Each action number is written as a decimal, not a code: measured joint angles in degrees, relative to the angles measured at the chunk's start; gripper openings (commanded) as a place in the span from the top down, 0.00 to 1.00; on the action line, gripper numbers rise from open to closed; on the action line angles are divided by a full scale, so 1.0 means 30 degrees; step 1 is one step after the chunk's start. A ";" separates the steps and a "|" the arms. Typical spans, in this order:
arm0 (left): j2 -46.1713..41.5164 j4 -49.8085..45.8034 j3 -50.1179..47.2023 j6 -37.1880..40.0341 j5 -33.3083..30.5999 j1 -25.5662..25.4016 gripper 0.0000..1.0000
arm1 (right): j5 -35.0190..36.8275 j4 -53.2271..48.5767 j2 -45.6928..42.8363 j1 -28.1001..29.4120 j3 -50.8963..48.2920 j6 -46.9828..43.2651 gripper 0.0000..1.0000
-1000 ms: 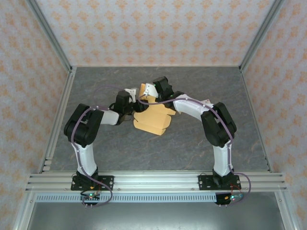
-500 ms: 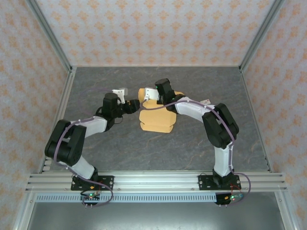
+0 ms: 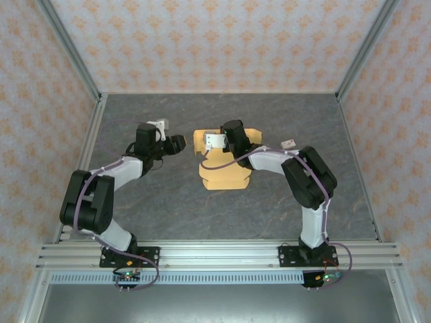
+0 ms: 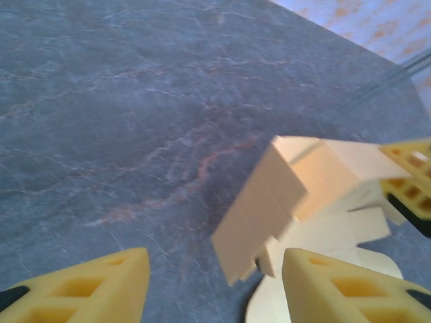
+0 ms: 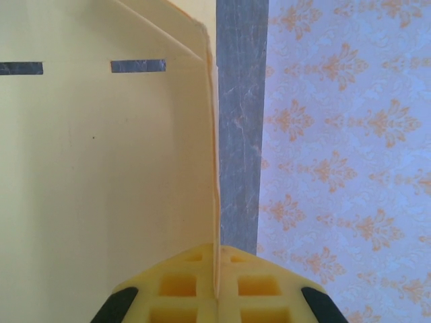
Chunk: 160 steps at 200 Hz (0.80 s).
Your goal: Fold the paper box
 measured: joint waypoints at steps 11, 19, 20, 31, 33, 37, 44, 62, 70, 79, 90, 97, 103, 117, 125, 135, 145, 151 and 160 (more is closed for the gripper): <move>0.0750 -0.0634 0.0933 0.0022 0.0015 0.0131 0.48 | -0.0051 0.0503 -0.0007 0.0000 -0.0255 -0.0175 1.00; 0.1297 -0.1151 0.1639 0.0153 0.0087 0.0182 0.49 | -0.0080 0.0772 0.0000 0.0000 -0.0386 -0.0291 1.00; 0.1348 -0.1209 0.1712 0.0168 0.0102 0.0182 0.49 | -0.0095 0.0809 0.0000 0.0000 -0.0401 -0.0306 1.00; 0.2106 -0.1763 0.2637 0.0444 0.0474 0.0277 0.49 | -0.0095 0.1078 0.0000 0.0000 -0.0488 -0.0379 1.00; 0.2200 -0.1851 0.2761 0.0503 0.0539 0.0284 0.49 | -0.0095 0.1115 0.0000 0.0000 -0.0503 -0.0386 1.00; 0.2463 -0.2040 0.3060 0.0619 0.0663 0.0321 0.49 | -0.0095 0.1173 -0.0007 0.0000 -0.0503 -0.0437 1.00; 0.2805 -0.2353 0.3446 0.0860 0.0903 0.0408 0.49 | -0.0087 0.1268 -0.0007 0.0000 -0.0503 -0.0495 1.00; 0.3541 -0.3519 0.4226 0.1719 0.1253 0.0619 0.46 | -0.0087 0.1348 -0.0036 0.0000 -0.0503 -0.0532 1.00; 0.3781 -0.4036 0.4488 0.2055 0.1464 0.0670 0.45 | -0.0087 0.1362 -0.0036 0.0000 -0.0503 -0.0576 1.00; 0.4095 -0.4459 0.4750 0.2295 0.1756 0.0714 0.44 | -0.0087 0.1362 -0.0036 0.0000 -0.0503 -0.0590 1.00; 0.4481 -0.4677 0.5005 0.2441 0.2266 0.0714 0.42 | -0.0087 0.1362 -0.0036 0.0000 -0.0503 -0.0648 1.00; 0.4765 -0.4772 0.5180 0.2572 0.2739 0.0714 0.41 | -0.0087 0.1362 -0.0036 0.0000 -0.0503 -0.0656 1.00; 0.4911 -0.4809 0.5260 0.2681 0.3031 0.0714 0.40 | -0.0087 0.1362 -0.0036 0.0000 -0.0503 -0.0663 1.00; 0.5282 -0.5100 0.5595 0.3053 0.3621 0.0714 0.39 | -0.0095 0.1355 -0.0036 0.0000 -0.0495 -0.0656 1.00; 0.5428 -0.5362 0.5829 0.3351 0.3781 0.0714 0.38 | -0.0095 0.1348 -0.0036 0.0000 -0.0495 -0.0656 1.00; 0.5559 -0.5727 0.6142 0.3708 0.4007 0.0714 0.37 | -0.0095 0.1333 -0.0036 0.0000 -0.0474 -0.0656 1.00; 0.5676 -0.5996 0.6462 0.4036 0.4167 0.0714 0.36 | -0.0095 0.1282 -0.0036 0.0000 -0.0430 -0.0656 1.00; 0.5712 -0.6105 0.6594 0.4146 0.4255 0.0714 0.35 | -0.0095 0.1275 -0.0036 0.0000 -0.0415 -0.0648 1.00; 0.5865 -0.6280 0.6870 0.4386 0.4422 0.0685 0.35 | -0.0095 0.1246 -0.0036 0.0000 -0.0372 -0.0648 1.00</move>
